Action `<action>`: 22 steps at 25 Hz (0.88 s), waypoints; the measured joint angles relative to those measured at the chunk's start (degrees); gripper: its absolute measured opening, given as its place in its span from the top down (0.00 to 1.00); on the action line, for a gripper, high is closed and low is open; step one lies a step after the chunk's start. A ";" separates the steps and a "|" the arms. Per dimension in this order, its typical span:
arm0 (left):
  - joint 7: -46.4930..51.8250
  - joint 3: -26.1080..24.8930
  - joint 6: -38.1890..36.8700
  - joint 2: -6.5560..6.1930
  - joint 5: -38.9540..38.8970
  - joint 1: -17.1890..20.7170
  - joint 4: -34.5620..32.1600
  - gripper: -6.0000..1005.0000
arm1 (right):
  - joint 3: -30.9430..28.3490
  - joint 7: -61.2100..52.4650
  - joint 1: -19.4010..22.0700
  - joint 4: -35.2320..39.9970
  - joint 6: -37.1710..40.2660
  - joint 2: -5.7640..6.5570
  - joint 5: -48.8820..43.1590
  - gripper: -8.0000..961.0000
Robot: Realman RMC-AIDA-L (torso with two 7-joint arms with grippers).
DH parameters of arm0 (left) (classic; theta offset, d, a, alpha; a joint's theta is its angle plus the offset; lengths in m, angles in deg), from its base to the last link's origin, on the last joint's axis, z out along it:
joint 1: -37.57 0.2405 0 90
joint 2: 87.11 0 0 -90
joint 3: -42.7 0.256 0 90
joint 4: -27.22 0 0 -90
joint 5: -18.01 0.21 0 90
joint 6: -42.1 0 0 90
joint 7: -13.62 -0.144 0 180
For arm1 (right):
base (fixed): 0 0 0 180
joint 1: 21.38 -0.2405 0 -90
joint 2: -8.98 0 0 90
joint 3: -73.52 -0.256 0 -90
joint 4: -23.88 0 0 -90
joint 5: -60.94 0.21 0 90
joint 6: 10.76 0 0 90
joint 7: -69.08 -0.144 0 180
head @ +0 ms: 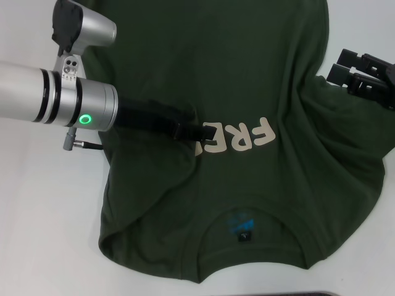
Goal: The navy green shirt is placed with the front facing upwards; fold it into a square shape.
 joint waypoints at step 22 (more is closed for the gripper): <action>-0.95 0.14 -2.19 0.23 -10.20 -0.26 4.49 0.22 | 0.00 0.44 0.00 0.00 0.01 0.00 0.00 0.05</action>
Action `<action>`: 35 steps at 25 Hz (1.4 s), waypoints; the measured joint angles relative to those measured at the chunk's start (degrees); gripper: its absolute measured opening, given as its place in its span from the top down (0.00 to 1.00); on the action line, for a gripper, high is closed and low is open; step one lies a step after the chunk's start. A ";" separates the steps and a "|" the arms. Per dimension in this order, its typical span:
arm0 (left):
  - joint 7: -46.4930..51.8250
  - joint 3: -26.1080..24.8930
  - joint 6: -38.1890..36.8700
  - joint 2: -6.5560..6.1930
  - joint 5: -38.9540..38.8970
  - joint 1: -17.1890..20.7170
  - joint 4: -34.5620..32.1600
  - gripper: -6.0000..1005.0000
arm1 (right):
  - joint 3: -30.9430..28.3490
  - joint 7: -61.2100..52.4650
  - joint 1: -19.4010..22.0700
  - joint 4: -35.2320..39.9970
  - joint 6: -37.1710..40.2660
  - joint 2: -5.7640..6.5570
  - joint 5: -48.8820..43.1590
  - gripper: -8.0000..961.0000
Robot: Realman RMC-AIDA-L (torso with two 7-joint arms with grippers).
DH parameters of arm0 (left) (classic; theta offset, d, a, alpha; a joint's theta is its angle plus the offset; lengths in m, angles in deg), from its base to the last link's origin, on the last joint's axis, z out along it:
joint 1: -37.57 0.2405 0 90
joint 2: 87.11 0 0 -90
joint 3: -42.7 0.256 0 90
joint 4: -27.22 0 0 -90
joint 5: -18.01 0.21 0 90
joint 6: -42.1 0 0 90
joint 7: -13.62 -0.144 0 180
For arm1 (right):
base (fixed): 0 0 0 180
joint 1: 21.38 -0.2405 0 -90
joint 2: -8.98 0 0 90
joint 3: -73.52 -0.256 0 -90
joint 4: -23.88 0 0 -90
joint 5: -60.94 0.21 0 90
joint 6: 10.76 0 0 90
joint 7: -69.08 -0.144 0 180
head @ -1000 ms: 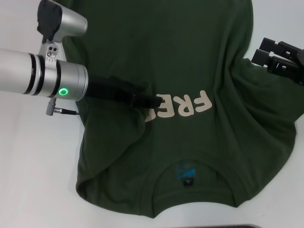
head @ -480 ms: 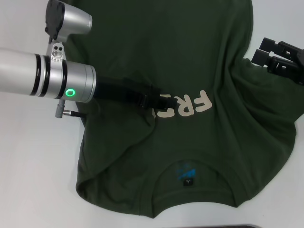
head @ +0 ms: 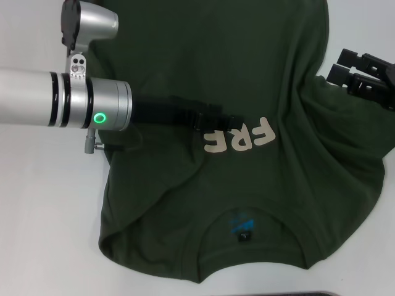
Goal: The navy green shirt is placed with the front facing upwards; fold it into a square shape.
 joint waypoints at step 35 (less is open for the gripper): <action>-2.89 -2.20 -5.77 -0.89 -6.42 10.65 -9.23 0.18 | -0.63 -1.85 1.06 0.58 -0.67 0.47 -0.14 0.05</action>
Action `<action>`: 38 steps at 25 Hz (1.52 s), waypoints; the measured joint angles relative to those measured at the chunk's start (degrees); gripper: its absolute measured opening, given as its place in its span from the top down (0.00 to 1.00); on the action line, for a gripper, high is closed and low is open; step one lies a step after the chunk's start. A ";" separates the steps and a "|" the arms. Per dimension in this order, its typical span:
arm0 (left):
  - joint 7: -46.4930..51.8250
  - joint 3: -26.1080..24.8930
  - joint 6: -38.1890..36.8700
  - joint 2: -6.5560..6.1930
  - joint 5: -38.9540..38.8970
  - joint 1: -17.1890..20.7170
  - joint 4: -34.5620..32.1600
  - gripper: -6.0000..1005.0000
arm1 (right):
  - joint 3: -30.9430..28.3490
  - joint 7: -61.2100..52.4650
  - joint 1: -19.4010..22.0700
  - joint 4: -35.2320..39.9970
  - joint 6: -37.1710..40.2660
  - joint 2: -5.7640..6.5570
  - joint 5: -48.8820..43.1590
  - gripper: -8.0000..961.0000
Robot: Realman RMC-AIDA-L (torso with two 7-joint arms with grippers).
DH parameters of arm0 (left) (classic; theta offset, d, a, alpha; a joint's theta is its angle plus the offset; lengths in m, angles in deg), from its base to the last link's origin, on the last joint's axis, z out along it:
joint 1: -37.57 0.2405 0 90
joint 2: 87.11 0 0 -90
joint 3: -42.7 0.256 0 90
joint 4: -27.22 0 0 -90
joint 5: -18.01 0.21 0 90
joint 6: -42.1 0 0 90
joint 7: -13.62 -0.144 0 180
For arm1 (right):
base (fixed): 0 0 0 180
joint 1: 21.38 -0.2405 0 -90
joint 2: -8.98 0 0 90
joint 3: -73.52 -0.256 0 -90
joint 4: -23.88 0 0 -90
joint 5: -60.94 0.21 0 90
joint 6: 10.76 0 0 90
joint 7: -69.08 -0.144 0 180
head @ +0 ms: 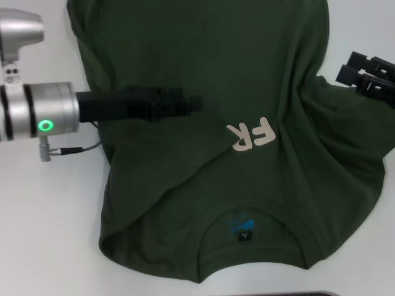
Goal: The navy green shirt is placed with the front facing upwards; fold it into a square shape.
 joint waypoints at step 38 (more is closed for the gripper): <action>-0.97 -9.19 -12.04 -3.16 0.70 4.77 1.94 0.12 | -2.99 -28.82 0.76 10.72 -8.48 5.94 -16.17 0.05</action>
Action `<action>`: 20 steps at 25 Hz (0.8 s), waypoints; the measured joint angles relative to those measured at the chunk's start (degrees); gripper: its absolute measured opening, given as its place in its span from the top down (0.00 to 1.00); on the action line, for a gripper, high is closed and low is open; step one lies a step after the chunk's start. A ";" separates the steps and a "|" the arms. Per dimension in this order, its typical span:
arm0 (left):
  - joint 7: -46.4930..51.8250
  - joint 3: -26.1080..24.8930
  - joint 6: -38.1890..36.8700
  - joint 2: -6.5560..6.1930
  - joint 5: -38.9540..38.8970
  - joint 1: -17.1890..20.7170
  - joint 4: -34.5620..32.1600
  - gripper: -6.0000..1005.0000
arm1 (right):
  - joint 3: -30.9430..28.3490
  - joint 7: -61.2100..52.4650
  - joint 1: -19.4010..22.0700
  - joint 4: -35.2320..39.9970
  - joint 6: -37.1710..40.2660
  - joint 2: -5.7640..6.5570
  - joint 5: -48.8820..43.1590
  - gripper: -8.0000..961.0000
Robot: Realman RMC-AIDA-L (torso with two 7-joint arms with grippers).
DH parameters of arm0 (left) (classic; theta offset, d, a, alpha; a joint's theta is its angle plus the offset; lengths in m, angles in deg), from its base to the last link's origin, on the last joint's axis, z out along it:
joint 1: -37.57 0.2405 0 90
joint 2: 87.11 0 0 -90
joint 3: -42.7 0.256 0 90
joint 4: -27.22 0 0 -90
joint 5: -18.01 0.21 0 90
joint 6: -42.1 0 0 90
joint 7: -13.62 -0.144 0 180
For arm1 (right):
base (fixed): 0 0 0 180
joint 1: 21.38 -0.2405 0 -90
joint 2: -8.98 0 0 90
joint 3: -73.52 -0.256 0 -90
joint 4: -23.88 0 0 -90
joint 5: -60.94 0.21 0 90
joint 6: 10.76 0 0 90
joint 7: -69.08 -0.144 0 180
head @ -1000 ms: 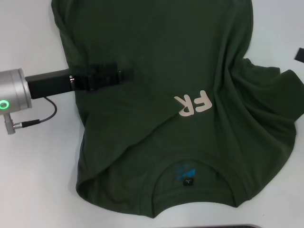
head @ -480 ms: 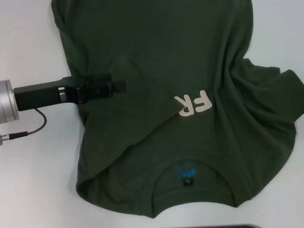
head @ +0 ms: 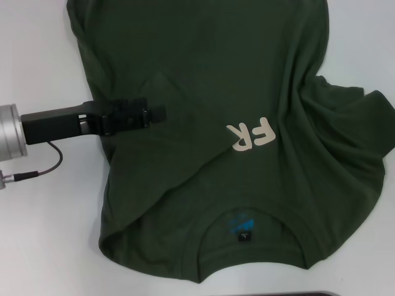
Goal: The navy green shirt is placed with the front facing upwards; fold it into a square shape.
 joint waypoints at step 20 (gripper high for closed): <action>-0.50 0.16 2.22 0.47 0.03 -0.90 1.96 0.12 | 9.20 4.07 -2.13 -1.08 -14.24 -3.63 -1.45 0.05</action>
